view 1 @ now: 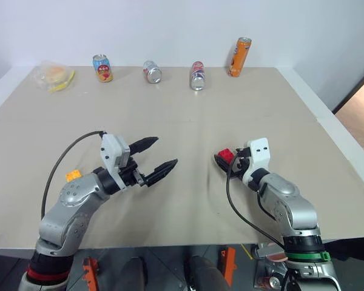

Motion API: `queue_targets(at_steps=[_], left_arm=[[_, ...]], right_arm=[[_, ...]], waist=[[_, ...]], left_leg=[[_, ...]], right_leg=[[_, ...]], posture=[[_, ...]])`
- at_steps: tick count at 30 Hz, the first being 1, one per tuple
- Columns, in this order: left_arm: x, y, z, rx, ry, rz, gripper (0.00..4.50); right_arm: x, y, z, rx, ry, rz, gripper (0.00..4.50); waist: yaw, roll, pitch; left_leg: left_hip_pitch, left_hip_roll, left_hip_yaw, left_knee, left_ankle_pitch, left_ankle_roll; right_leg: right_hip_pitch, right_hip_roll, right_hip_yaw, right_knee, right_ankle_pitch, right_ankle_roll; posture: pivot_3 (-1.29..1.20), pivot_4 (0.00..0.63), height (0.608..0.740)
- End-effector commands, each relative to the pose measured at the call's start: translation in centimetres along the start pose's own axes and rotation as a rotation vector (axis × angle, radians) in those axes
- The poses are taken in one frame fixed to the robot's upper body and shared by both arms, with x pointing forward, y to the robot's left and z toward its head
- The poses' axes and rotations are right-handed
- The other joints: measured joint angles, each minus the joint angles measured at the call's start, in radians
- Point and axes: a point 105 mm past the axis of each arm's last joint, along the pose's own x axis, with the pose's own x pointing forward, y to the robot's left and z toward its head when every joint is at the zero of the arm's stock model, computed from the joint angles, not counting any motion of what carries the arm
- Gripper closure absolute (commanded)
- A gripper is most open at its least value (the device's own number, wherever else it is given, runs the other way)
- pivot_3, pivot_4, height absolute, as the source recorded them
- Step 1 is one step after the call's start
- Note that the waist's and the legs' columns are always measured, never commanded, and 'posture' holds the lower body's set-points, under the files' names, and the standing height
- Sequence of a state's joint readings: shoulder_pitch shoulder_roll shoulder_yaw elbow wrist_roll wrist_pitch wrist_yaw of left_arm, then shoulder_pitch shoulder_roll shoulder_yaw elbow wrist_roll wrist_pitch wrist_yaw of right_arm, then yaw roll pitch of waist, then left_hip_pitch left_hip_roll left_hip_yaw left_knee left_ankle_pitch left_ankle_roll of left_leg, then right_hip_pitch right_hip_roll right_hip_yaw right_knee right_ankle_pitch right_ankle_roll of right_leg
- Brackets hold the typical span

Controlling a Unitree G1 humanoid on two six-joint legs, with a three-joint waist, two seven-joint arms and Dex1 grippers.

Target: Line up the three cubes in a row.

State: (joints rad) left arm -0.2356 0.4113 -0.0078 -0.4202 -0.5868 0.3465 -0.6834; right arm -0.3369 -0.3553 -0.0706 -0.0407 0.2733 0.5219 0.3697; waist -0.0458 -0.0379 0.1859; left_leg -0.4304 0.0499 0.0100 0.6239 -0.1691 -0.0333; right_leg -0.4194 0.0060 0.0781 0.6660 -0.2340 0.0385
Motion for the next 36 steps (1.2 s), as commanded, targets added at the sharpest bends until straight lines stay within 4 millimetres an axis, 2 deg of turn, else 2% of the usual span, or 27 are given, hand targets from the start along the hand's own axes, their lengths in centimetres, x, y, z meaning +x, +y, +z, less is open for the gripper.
queue_targets(at_steps=[1,9,13,15,18,21,25,31,36], left_arm=[[0.4,-0.2,0.8,0.033,-0.033,-0.016,0.0],[0.6,-0.1,0.9,0.033,-0.037,-0.017,0.0],[0.4,-0.4,0.5,0.048,-0.004,-0.054,0.0],[-0.1,-0.7,0.3,0.058,0.023,-0.081,0.0],[-1.4,-1.2,-0.1,0.061,0.073,-0.128,0.0],[-3.0,-1.7,-1.1,0.058,0.144,-0.18,0.0],[-5.0,-1.8,-2.2,0.049,0.227,-0.22,0.0],[-6.0,-1.6,-2.0,0.057,0.253,-0.216,0.0],[-6.0,-2.0,-1.9,0.056,0.248,-0.207,0.0]], right_arm=[[0.4,-0.2,1.5,-0.023,-0.058,0.005,0.54],[0.8,0.1,1.7,0.015,-0.067,0.05,3.23],[0.5,0.7,2.8,0.029,-0.095,0.151,3.22],[0.0,1.7,4.0,-0.039,-0.133,0.26,3.22],[-1.3,4.1,5.2,-0.13,-0.158,0.517,3.22],[-3.7,6.9,4.6,-0.237,-0.118,0.831,3.22],[-5.7,8.3,2.5,-0.341,-0.027,1.105,3.22],[-4.3,8.0,0.5,-0.436,0.02,1.194,3.22],[-3.3,7.8,0.5,-0.438,0.014,1.216,3.22]], waist=[[-0.001,0.0,0.0],[-0.001,0.0,0.0],[-0.002,0.0,0.0],[-0.002,0.0,0.0],[-0.002,0.0,0.0],[-0.002,0.0,0.0],[-0.002,0.0,0.0],[-0.002,0.0,0.0],[-0.002,0.0,0.0]], left_leg=[[0.0,0.0,0.0,0.0,0.0,0.0],[0.0,0.001,0.0,0.0,0.0,0.0],[0.0,0.001,0.0,0.0,0.0,0.0],[0.0,0.001,0.0,0.0,0.0,0.0],[0.0,0.001,0.001,0.0,0.0,0.0],[0.001,0.002,0.001,-0.001,0.0,0.001],[0.001,0.004,0.0,-0.002,0.0,0.001],[0.002,0.005,0.002,0.001,0.0,0.001],[0.002,0.005,0.003,0.001,0.001,0.001]], right_leg=[[0.0,0.0,0.0,0.0,0.0,0.0],[0.0,0.001,0.001,0.0,0.0,0.0],[0.0,0.001,0.001,0.0,0.001,0.0],[0.0,0.001,0.001,0.0,0.001,0.0],[0.0,0.001,0.001,0.0,0.001,0.0],[-0.001,0.002,0.001,0.0,0.0,-0.001],[-0.001,0.004,0.0,0.0,-0.001,-0.004],[0.0,0.004,0.001,0.0,-0.002,-0.009],[0.0,0.004,0.001,0.0,-0.001,-0.009]], posture=[[0.0,0.15,0.74],[0.0,0.15,0.74],[0.0,0.15,0.74],[0.0,0.15,0.74],[0.0,0.15,0.74],[0.0,0.15,0.74],[0.0,0.15,0.74],[0.0,0.15,0.74],[0.0,0.15,0.74]])
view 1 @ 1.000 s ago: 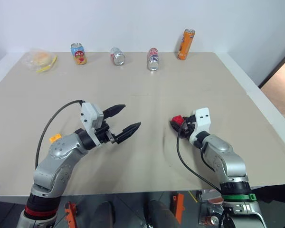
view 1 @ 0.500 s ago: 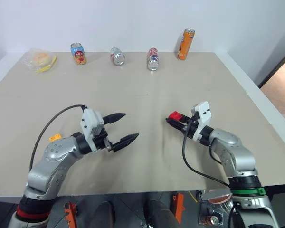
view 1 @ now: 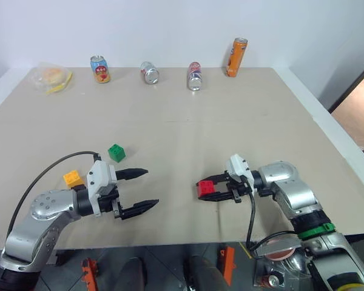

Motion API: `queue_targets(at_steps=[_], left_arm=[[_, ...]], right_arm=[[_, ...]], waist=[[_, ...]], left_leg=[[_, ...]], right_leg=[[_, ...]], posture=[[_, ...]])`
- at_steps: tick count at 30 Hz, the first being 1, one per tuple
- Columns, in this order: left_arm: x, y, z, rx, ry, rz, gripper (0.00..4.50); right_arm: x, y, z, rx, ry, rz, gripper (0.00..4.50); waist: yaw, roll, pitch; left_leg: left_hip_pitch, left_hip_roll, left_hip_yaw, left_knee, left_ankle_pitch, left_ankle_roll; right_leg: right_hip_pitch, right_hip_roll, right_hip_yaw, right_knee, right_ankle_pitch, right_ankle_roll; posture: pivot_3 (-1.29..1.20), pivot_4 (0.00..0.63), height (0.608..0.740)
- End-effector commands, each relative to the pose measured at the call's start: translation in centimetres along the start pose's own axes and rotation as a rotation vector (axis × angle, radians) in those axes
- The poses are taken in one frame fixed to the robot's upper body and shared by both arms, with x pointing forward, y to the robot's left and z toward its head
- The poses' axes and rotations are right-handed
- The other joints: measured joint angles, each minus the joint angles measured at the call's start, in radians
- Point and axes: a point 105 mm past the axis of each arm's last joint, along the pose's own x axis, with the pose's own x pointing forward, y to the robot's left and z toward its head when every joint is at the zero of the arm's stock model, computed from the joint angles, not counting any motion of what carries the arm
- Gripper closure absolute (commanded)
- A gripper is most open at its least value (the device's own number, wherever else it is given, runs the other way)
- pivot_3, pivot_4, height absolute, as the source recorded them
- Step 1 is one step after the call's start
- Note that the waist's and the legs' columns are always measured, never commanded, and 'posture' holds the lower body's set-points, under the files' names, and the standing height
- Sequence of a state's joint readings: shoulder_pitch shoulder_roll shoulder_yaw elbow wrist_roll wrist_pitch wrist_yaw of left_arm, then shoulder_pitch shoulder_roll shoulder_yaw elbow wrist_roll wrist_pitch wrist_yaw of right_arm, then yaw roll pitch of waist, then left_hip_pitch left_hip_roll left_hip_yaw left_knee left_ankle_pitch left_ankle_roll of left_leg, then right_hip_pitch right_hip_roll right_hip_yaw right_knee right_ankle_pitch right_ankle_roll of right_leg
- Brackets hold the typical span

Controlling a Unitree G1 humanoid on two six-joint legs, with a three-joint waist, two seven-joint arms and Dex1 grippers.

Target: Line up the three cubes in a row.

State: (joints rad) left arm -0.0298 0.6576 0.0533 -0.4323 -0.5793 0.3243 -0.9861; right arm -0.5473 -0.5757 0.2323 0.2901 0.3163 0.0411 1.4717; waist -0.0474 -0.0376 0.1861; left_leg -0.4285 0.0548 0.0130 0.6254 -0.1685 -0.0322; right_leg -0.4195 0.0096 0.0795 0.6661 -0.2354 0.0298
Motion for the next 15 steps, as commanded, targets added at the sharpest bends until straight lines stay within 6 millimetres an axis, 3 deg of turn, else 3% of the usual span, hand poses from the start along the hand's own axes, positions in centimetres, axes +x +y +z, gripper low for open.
queue_targets(at_steps=[1,15], left_arm=[[-0.1,-0.4,1.4,0.048,-0.032,0.003,0.0],[-0.4,-0.5,1.5,0.04,-0.031,0.023,0.0]], right_arm=[[-0.1,-0.7,0.7,-0.043,-0.011,0.016,3.22],[0.3,-0.7,-0.4,-0.075,0.006,0.094,3.22]], waist=[[0.0,0.0,0.0],[0.0,0.0,0.0]], left_leg=[[0.0,0.0,0.0,0.0,0.0,0.0],[0.001,0.001,0.0,-0.001,0.0,0.0]], right_leg=[[0.0,0.0,0.0,0.0,0.0,0.0],[0.0,0.001,0.0,0.0,0.001,0.0]], posture=[[0.0,0.15,0.74],[0.0,0.15,0.74]])
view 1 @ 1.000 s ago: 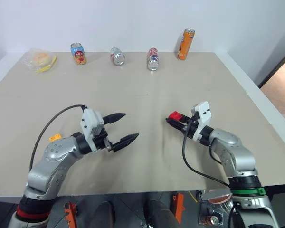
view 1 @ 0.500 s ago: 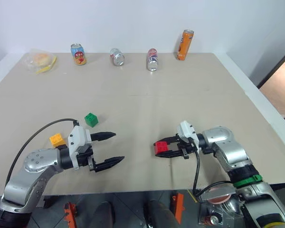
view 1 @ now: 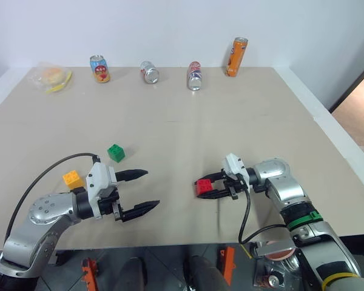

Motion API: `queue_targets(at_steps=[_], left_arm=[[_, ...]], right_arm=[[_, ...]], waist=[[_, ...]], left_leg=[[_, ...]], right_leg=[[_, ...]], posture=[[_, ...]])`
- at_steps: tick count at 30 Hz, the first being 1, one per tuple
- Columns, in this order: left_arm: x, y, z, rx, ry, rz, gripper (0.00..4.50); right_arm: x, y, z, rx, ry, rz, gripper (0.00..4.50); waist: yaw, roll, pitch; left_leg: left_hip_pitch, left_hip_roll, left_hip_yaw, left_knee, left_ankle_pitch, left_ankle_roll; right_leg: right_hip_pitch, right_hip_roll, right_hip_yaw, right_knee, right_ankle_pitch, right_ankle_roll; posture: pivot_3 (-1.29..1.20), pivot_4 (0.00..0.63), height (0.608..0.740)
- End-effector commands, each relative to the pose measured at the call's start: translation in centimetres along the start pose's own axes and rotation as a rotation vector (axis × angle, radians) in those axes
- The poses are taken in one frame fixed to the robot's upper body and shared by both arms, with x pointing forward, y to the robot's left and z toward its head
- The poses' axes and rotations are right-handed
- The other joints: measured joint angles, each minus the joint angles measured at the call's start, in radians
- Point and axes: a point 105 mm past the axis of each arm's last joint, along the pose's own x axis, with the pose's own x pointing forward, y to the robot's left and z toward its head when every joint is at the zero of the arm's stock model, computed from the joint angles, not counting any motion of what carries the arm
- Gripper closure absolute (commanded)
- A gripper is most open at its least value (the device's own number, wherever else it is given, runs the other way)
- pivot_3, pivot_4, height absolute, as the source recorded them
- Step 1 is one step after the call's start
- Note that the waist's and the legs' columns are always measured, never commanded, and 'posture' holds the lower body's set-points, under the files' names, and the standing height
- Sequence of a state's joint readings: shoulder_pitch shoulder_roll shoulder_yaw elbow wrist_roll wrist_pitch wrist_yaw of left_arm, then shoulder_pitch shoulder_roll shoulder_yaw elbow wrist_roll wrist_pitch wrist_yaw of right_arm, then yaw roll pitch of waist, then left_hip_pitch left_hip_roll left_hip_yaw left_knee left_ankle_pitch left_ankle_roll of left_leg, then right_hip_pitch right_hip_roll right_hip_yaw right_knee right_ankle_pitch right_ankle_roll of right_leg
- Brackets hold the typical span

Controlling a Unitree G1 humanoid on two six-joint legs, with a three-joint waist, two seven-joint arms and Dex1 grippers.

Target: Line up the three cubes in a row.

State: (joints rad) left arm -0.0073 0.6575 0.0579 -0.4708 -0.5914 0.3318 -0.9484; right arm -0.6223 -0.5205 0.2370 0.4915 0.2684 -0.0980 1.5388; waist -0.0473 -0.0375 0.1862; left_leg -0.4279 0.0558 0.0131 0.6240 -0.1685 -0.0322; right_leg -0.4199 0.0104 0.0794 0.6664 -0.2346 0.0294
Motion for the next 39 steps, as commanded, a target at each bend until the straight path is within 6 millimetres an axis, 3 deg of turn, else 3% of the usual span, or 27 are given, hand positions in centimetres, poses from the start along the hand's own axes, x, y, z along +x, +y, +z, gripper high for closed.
queue_targets(at_steps=[1,2,4,9,11,14,18,23,30,39], left_arm=[[-0.4,-0.2,1.2,0.039,-0.022,0.002,0.0],[-0.4,-0.2,1.2,0.037,-0.022,0.003,0.0],[-0.4,-0.2,1.2,0.033,-0.021,0.01,0.0],[-0.6,0.5,1.4,0.008,-0.046,0.079,0.0],[-0.9,1.0,1.5,-0.005,-0.051,0.116,0.0],[-1.4,2.6,1.7,-0.012,-0.034,0.212,0.0],[-1.9,5.5,2.2,-0.059,-0.003,0.339,0.0],[-2.8,9.8,1.6,-0.02,0.123,0.496,0.0],[-3.6,13.4,0.0,-0.034,0.244,0.588,0.0],[-1.8,14.8,-1.6,-0.069,0.331,0.556,0.0]], right_arm=[[0.0,0.2,0.6,-0.051,-0.002,0.062,3.22],[0.0,0.2,0.6,-0.053,-0.002,0.063,3.22],[0.1,0.1,0.7,-0.056,-0.006,0.062,2.22],[-0.1,0.0,1.6,-0.054,-0.039,0.069,0.46],[-0.3,-0.1,2.4,-0.058,-0.062,0.065,0.08],[-0.7,-0.3,4.2,-0.069,-0.115,0.05,0.08],[-0.8,-1.5,8.3,-0.096,-0.227,-0.026,0.08],[0.4,-2.6,11.1,-0.093,-0.271,-0.134,0.08],[1.5,-3.0,11.8,-0.099,-0.285,-0.187,0.08],[1.8,-3.2,12.3,-0.11,-0.308,-0.235,0.08]], waist=[[0.0,0.0,0.0],[0.0,0.0,0.0],[0.0,0.0,0.0],[0.0,0.0,0.0],[0.0,0.0,0.0],[0.0,0.0,0.0],[0.0,0.0,0.0],[0.0,0.0,0.0],[0.001,0.0,0.0],[0.001,0.0,0.0]], left_leg=[[0.0,0.0,0.0,0.0,0.0,0.0],[0.0,0.0,0.0,0.0,0.0,0.0],[0.0,0.0,0.0,0.0,0.0,0.0],[0.0,0.001,0.0,0.0,0.0,0.0],[0.0,0.001,0.0,0.0,0.0,0.0],[0.0,0.001,0.0,0.0,0.0,0.0],[0.0,0.001,0.0,0.001,0.0,0.0],[0.001,0.001,-0.001,0.001,0.0,0.0],[-0.003,0.001,-0.001,0.0,0.0,-0.001],[-0.004,0.001,-0.001,0.0,0.0,-0.001]], right_leg=[[0.0,0.0,0.0,0.0,0.0,0.0],[0.0,0.0,0.0,0.0,0.0,0.0],[0.0,0.0,0.0,0.0,0.0,0.0],[0.0,0.0,0.0,0.0,0.0,0.0],[0.0,0.0,0.0,0.0,0.0,0.0],[0.0,0.001,0.0,0.0,0.0,0.0],[0.0,0.001,0.0,0.002,0.0,0.0],[0.0,0.002,-0.001,0.003,0.003,0.004],[-0.004,0.001,0.0,0.003,0.003,0.005],[-0.006,0.002,-0.001,0.003,0.003,0.005]], posture=[[0.0,0.15,0.74],[0.0,0.15,0.74],[0.0,0.15,0.74],[0.0,0.15,0.74],[0.0,0.15,0.74],[0.0,0.15,0.74],[0.0,0.15,0.74],[0.0,0.15,0.74],[0.0,0.15,0.74],[0.0,0.15,0.74]])
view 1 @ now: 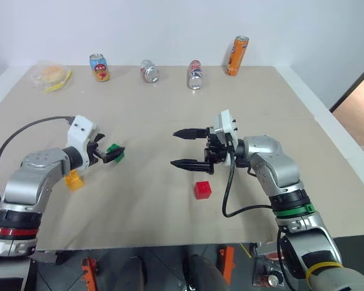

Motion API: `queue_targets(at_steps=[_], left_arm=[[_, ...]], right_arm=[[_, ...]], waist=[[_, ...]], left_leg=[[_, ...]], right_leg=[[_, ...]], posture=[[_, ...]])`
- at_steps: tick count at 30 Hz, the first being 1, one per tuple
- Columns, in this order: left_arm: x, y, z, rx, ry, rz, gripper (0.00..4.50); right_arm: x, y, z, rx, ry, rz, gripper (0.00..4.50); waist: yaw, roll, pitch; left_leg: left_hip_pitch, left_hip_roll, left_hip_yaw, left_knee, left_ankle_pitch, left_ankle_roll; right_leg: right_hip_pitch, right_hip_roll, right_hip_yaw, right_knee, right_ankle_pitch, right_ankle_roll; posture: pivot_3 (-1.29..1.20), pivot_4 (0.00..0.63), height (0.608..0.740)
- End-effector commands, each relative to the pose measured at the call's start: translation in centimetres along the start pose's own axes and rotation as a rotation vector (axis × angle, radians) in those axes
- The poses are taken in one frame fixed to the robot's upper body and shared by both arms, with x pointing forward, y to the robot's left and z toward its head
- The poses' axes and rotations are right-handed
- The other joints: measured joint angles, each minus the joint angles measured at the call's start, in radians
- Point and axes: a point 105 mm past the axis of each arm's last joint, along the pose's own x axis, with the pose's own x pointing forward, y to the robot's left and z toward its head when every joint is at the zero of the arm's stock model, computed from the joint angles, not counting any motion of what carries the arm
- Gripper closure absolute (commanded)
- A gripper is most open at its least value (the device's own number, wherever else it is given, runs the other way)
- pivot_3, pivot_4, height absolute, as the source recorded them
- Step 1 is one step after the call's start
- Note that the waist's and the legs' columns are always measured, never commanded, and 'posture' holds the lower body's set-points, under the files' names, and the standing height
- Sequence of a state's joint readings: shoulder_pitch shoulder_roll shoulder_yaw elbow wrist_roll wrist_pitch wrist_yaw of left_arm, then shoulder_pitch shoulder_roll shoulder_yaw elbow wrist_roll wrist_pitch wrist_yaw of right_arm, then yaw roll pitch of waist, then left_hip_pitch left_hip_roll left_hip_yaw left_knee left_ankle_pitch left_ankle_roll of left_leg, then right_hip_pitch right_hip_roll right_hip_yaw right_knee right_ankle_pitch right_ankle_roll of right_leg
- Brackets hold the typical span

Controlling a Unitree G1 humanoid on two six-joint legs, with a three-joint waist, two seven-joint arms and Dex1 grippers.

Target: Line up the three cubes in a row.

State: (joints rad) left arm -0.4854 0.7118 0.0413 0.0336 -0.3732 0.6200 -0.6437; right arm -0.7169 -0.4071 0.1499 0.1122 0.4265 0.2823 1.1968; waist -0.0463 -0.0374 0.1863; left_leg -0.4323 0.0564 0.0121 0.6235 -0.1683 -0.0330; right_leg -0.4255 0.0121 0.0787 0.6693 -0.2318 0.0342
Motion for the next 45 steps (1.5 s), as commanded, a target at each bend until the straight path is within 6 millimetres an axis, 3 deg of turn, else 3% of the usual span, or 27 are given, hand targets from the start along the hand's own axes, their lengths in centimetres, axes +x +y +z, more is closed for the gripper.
queue_targets(at_steps=[1,11,12,20,24,28,30,35,45], left_arm=[[1.0,-0.5,-0.2,0.006,0.029,-0.034,0.0],[2.6,0.0,-1.3,-0.018,0.106,-0.026,0.0],[2.7,0.1,-1.3,-0.021,0.107,-0.019,0.54],[2.7,-0.2,-1.4,-0.005,0.114,-0.049,3.13],[2.5,-0.3,-1.2,0.03,0.105,-0.072,3.11],[1.4,-4.9,1.5,0.151,-0.037,-0.357,3.11],[0.6,-7.1,1.8,0.21,-0.058,-0.479,3.11],[-0.6,-10.7,1.1,0.332,-0.047,-0.676,3.11],[0.6,-13.4,-0.1,0.428,0.002,-0.816,3.11]], right_arm=[[0.1,0.0,1.4,-0.054,-0.034,-0.018,0.08],[0.0,0.0,1.5,-0.059,-0.037,-0.046,0.08],[0.0,0.0,1.5,-0.06,-0.038,-0.049,0.0],[-0.3,-0.1,1.5,-0.062,-0.036,-0.059,0.0],[-0.6,-0.2,1.6,-0.064,-0.038,-0.065,0.0],[-1.6,0.0,2.1,-0.055,-0.04,-0.067,0.0],[-2.6,0.7,1.7,-0.032,0.0,-0.045,0.0],[-4.6,2.1,0.8,-0.007,0.093,-0.027,0.0],[-6.0,3.4,0.6,-0.036,0.137,-0.027,0.0]], waist=[[0.0,0.0,0.0],[0.0,0.0,0.0],[0.0,0.0,0.0],[0.0,0.0,0.0],[0.0,0.0,0.0],[0.0,0.0,0.0],[0.002,0.0,0.0],[0.001,0.0,0.0],[0.0,0.0,0.0]], left_leg=[[0.0,0.0,0.0,0.0,0.0,0.0],[-0.001,0.0,-0.001,0.001,0.0,0.0],[-0.001,0.0,-0.001,0.001,0.0,0.0],[-0.001,0.0,-0.001,0.001,0.0,0.0],[-0.001,0.0,-0.001,0.001,0.0,0.0],[-0.001,0.0,-0.001,0.001,0.0,0.0],[-0.002,-0.001,-0.001,0.001,0.0,0.0],[-0.002,-0.002,-0.001,0.001,0.0,0.0],[0.0,-0.001,0.0,0.003,0.001,0.001]], right_leg=[[0.0,0.0,0.0,0.0,0.0,0.0],[0.0,0.0,0.0,0.0,0.0,0.0],[0.0,0.0,0.0,0.0,0.0,0.0],[0.0,0.0,0.0,0.0,0.0,0.0],[0.0,0.0,0.0,0.001,0.0,0.0],[0.0,0.0,0.0,0.0,0.0,0.0],[0.0,-0.001,0.0,0.0,0.0,0.0],[0.0,-0.001,0.0,0.0,-0.001,0.001],[0.001,-0.001,0.001,0.0,0.001,0.0]], posture=[[0.0,0.15,0.74],[0.0,0.15,0.74],[0.0,0.15,0.74],[0.0,0.15,0.74],[0.0,0.15,0.74],[0.0,0.15,0.74],[0.0,0.15,0.74],[0.0,0.15,0.74],[0.0,0.15,0.74]])
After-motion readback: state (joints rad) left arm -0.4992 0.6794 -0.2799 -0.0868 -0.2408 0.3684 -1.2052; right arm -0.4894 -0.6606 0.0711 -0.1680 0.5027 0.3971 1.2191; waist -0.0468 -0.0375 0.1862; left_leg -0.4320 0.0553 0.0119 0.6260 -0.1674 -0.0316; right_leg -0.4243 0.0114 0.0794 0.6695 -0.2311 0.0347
